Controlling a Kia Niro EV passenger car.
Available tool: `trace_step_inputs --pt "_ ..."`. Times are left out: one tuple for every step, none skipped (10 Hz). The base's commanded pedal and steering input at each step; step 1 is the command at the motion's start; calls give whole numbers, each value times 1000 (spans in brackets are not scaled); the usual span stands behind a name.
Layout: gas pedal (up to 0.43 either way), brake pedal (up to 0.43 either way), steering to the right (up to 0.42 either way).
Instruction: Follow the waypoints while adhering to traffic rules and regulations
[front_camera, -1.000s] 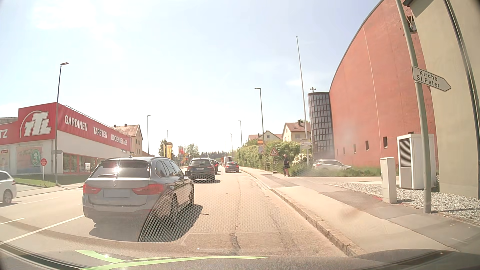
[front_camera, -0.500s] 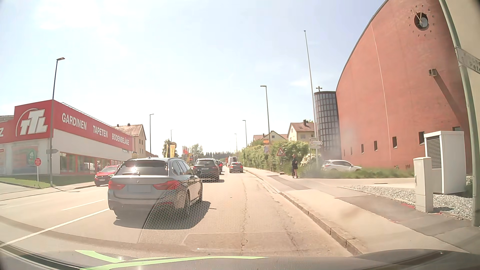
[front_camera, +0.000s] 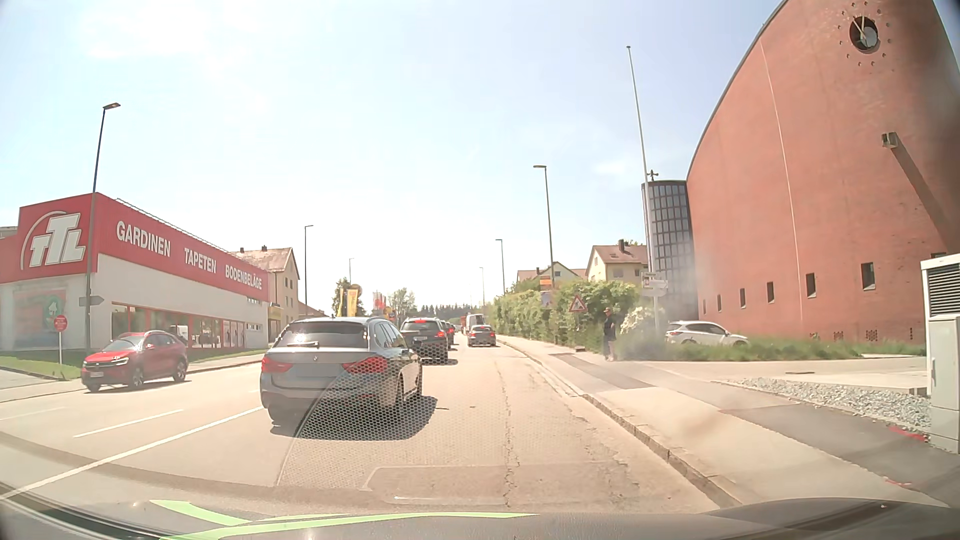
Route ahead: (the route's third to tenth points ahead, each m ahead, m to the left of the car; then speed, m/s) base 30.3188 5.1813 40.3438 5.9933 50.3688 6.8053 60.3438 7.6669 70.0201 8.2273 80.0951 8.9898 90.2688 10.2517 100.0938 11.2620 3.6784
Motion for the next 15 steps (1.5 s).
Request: trace_step_inputs --pt "189 0 -44" --pt "189 0 -42" --pt "189 0 -39" --pt "189 0 -39" --pt "189 0 -37" --pt "189 0 -33" --pt "189 0 -31" --pt "189 0 -30" --pt "189 0 -28" --pt "189 0 -27" --pt "189 0 -25" --pt "189 0 -24" --pt "189 0 -19" --pt "169 0 -10" --pt "130 0 -4"
